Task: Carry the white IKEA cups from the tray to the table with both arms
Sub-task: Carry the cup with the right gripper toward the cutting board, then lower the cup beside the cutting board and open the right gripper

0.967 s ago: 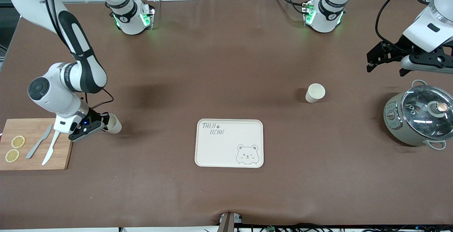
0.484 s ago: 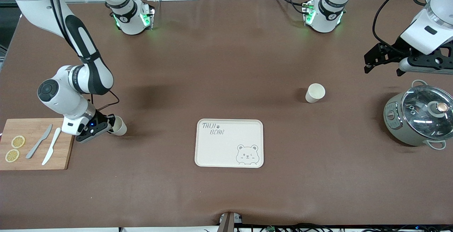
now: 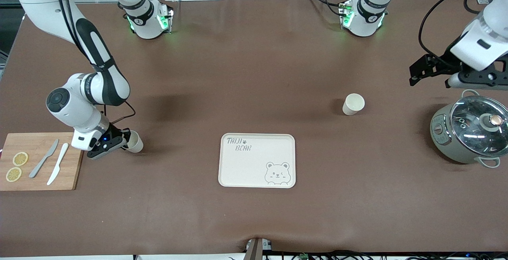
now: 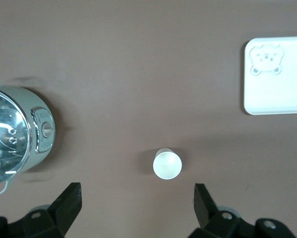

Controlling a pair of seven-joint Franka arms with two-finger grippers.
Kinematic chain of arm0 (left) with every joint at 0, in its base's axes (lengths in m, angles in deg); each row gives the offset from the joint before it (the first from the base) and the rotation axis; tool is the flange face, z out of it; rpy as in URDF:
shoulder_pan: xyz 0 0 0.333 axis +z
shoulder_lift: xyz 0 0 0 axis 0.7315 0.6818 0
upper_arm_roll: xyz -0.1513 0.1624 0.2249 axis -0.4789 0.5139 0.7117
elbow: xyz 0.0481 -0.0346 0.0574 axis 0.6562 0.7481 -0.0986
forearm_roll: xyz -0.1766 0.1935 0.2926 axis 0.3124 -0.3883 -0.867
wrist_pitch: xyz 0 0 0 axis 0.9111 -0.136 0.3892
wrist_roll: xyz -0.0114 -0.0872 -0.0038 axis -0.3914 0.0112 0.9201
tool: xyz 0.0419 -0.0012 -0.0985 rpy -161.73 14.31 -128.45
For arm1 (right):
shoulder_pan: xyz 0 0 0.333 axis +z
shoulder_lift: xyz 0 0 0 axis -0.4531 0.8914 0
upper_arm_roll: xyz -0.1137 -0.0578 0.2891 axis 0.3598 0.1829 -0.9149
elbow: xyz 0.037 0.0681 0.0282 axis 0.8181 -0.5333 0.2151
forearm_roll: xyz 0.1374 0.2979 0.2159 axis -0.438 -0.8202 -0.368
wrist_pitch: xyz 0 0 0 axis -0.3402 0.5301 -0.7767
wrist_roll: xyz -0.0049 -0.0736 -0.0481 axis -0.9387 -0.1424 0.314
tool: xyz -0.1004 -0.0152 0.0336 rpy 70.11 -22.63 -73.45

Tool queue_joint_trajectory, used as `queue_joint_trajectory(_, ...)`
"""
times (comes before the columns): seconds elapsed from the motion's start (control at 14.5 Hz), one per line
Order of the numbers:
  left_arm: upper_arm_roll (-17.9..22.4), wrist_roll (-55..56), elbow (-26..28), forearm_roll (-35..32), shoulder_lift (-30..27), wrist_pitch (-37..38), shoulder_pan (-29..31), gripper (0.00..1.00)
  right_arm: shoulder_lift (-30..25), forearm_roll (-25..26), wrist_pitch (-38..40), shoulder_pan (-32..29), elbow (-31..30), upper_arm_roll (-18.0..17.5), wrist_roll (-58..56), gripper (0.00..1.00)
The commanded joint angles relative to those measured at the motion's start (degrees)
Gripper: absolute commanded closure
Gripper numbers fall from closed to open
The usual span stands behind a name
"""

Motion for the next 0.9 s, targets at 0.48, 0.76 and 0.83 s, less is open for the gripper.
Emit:
queue_joint_trajectory(0.48, -2.1, -2.1, -1.8, -1.1, 2.0, 2.9, 5.5, 0.0, 0.2, -1.4, 3.6, 0.2, 2.5, 0.1, -0.7, 0.0)
queue_joint_trajectory(0.76, -4.6, -1.8, -1.8, -1.0, 2.1, 2.9, 7.5, 0.0, 0.0, -1.2, 24.0, -0.2, 14.8, 0.3, -0.3, 0.0)
queue_joint_trajectory(0.83, -4.6, -2.0, -1.8, -1.0, 2.2, 2.8, 7.4, 0.0, -0.2, -1.1, 28.4, -0.4, 17.9, 0.5, -0.3, 0.0)
